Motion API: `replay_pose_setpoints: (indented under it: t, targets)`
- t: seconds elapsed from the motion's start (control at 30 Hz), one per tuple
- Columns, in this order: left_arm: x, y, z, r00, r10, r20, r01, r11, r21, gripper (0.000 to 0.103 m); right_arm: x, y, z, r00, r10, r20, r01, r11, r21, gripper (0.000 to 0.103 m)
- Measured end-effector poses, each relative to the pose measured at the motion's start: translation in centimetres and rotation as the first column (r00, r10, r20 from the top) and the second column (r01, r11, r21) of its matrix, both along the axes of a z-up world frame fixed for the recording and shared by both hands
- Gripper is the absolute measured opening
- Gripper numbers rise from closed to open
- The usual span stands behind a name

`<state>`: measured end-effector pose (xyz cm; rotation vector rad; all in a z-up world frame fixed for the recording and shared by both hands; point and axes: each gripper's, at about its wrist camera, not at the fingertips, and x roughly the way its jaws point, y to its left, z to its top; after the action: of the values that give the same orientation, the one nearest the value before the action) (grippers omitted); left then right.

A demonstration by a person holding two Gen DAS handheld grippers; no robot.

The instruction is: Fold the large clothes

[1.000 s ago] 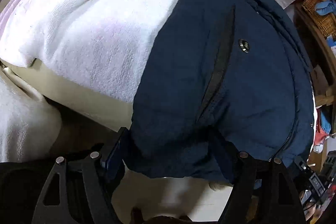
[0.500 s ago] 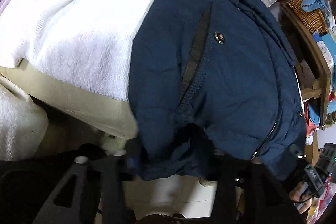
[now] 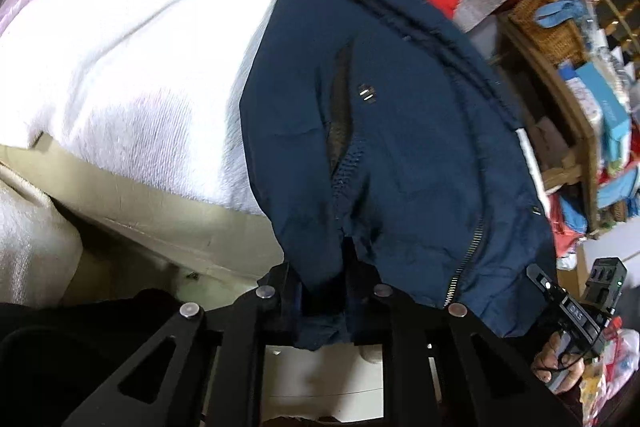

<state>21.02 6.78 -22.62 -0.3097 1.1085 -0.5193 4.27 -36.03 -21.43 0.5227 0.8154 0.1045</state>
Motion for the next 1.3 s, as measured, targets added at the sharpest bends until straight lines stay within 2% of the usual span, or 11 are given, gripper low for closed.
replay_pose_setpoints:
  t: [0.2,0.4,0.53,0.67,0.73,0.83,1.0,1.17,1.3]
  targets:
    - [-2.5,1.2,4.8,0.994,-0.07,0.081,0.075,0.995,-0.062,0.015,-3.3,0.1,3.1,0.99,-0.033,0.135,0.031,0.999,0.013,0.018]
    - [-5.0,2.0,7.6,0.985,-0.125,0.118,0.137,0.985,-0.103,0.015,-6.4,1.5,4.9,0.985,0.027,0.168,-0.024,0.999,-0.021,0.018]
    - [-3.0,1.5,8.7,0.989,-0.117,0.095,0.131,0.979,-0.157,0.015,-6.6,0.1,6.5,0.981,0.025,0.195,-0.028,1.0,0.012,0.018]
    - [-1.4,2.5,11.1,0.987,-0.098,0.124,0.123,0.97,-0.208,0.015,-5.5,-0.9,9.3,0.963,0.011,0.268,-0.023,0.999,0.041,0.018]
    - [0.7,2.6,12.5,0.988,-0.079,0.132,0.109,0.964,-0.242,0.015,-4.4,-1.7,10.7,0.951,0.001,0.308,-0.018,0.998,0.053,0.018]
    - [3.5,2.4,14.1,0.988,-0.045,0.149,0.082,0.964,-0.254,0.015,-1.9,-3.0,12.5,0.936,-0.026,0.352,0.0,0.997,0.073,0.018]
    - [9.8,0.6,15.2,0.985,0.047,0.167,-0.001,0.964,-0.267,0.015,4.7,-5.1,14.2,0.923,-0.076,0.378,0.055,0.996,0.068,0.018]
    - [17.7,-3.0,14.2,0.975,0.142,0.169,-0.096,0.962,-0.255,0.015,13.2,-7.2,13.5,0.922,-0.14,0.362,0.123,0.99,0.07,0.018]
    - [23.5,-5.6,11.9,0.968,0.204,0.143,-0.163,0.953,-0.256,0.015,19.1,-8.6,12.0,0.924,-0.188,0.333,0.173,0.982,0.076,0.018]
